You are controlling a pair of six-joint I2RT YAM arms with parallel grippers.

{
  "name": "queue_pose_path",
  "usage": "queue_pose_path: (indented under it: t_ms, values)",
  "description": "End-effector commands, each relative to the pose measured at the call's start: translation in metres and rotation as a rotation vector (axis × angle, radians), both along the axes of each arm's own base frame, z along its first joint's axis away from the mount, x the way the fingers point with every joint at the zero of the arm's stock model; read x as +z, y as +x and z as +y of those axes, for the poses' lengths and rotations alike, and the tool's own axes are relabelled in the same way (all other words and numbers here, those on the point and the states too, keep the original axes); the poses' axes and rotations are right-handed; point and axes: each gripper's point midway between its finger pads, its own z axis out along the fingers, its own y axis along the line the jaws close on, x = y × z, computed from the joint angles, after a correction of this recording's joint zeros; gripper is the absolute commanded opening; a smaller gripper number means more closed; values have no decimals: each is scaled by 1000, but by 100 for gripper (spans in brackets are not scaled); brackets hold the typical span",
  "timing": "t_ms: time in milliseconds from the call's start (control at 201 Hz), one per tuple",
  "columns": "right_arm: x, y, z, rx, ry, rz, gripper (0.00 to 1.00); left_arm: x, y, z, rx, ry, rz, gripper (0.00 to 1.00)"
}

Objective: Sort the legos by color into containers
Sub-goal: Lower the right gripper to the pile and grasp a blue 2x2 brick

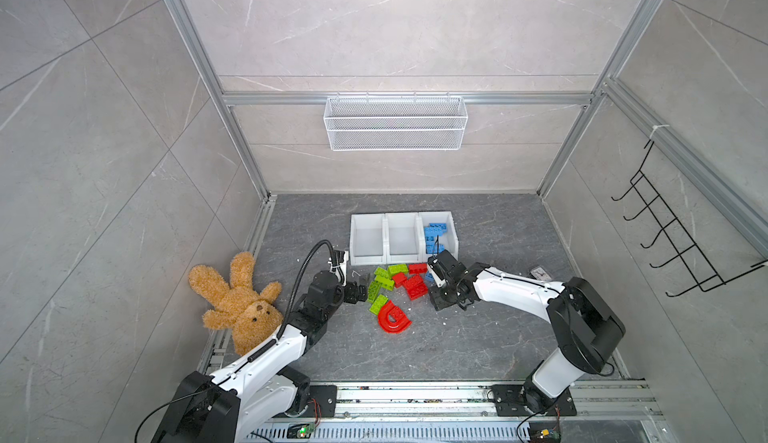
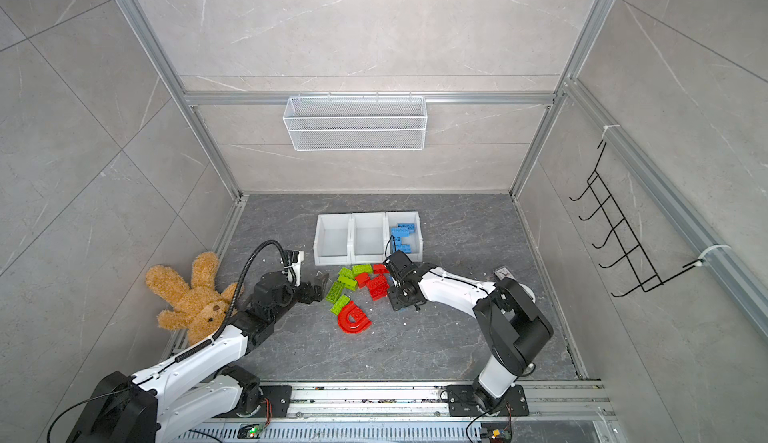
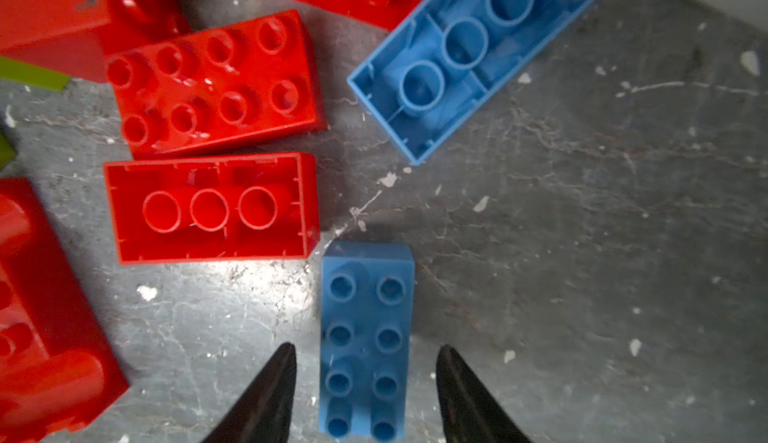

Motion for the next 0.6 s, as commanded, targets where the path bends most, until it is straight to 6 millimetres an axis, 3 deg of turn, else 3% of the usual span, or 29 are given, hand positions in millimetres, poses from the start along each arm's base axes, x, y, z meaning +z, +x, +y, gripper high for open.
queue_pose_path:
  t_ms: [0, 319, 592]
  values:
    - [-2, 6, 5, 6, -14, -15, 56, 14, 5, -2, -9, -7, -49, 100]
    - [-6, 8, -2, -15, -52, -25, 50, 14, 5, -2, -8, -8, -50, 100]
    - [-3, 5, -5, -25, -36, -42, 38, 16, 5, -2, -9, -11, -54, 100]
